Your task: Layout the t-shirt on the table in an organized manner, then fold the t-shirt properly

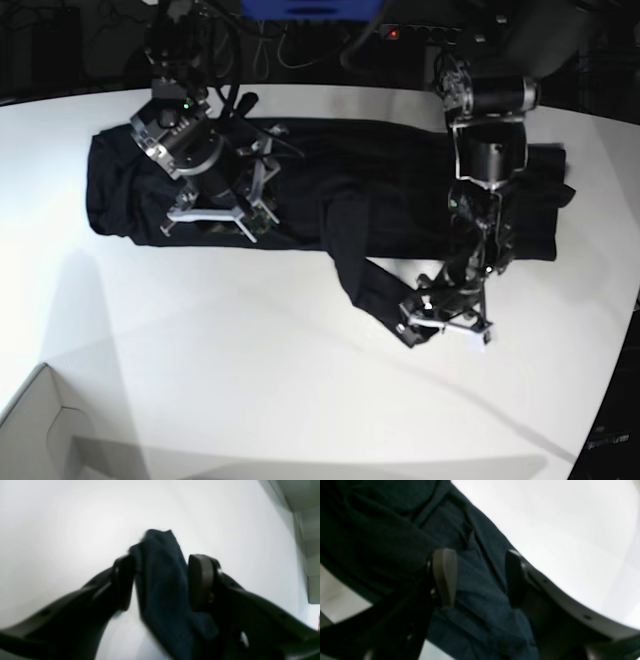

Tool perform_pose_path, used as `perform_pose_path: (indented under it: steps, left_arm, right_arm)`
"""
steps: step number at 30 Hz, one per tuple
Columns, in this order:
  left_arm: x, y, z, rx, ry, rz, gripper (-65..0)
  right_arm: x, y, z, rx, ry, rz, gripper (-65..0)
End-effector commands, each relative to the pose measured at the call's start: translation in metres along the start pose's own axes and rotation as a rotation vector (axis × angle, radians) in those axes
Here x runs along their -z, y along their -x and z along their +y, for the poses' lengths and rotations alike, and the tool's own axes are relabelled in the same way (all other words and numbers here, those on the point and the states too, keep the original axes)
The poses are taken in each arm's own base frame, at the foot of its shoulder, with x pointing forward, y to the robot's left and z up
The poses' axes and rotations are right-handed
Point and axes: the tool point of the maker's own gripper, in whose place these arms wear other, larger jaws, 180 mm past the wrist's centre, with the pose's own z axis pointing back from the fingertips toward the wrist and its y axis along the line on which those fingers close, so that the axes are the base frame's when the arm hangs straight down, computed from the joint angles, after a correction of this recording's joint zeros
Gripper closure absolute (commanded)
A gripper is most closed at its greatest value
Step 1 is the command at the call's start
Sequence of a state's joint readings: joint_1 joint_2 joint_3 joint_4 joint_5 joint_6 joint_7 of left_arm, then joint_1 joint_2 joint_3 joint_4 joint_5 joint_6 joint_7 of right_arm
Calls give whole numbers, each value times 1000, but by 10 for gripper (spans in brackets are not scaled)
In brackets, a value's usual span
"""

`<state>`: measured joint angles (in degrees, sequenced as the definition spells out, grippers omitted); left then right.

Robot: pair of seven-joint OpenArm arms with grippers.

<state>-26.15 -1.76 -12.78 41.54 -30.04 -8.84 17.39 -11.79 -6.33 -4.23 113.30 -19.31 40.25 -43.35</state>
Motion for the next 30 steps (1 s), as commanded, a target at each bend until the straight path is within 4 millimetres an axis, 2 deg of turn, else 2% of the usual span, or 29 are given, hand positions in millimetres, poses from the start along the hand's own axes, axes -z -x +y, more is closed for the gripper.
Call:
perform_pose_path:
  steps: [1,4,6,7,10,11,14,15,17,20,23,27,30]
  left_arm:
    - [3,-19,-11,12,28,-48,-333]
    - [5,-15,-10,28,25,-39,-329]
    - [5,-13,-9,34,22,-31,-298]
    - [5,-14,-8,33,22,-33,-250]
    - [1,-24,0,35,14,-53,-35]
    - [1,-27,4,39,5,-54,0]
    - [-2,-38,4,37,12,-80,-15]
    - [-7,-52,5,23,18,-114,-1]
    - [-24,-70,14,-8,30,-150,0]
    - [-49,-95,11,-47,80,-180,-1]
    - [-84,-110,24,-76,98,-208,-1]
    - [-127,-113,44,-76,86,-238,-1]
    - [-156,-104,68,-108,55,-258,-1]
  right_arm:
    - [-3,-12,-4,1,14,-43,-306]
    - [-3,-13,-5,-1,17,-45,-306]
    - [-2,-13,-6,-1,18,-46,-306]
    - [-3,-13,-6,-1,18,-48,-306]
    - [-2,-9,-8,-11,19,-40,-306]
    - [-2,-9,-8,-13,19,-39,-306]
    - [-2,-9,-9,-14,20,-40,-306]
    - [-2,-9,-9,-15,20,-39,-306]
    - [-2,-9,-9,-16,21,-40,-305]
    - [-2,-9,-9,-16,21,-40,-305]
    - [-2,-9,-9,-16,21,-40,-305]
    - [-2,-9,-8,-14,19,-39,-305]
    - [-2,-10,-8,-11,18,-40,-305]
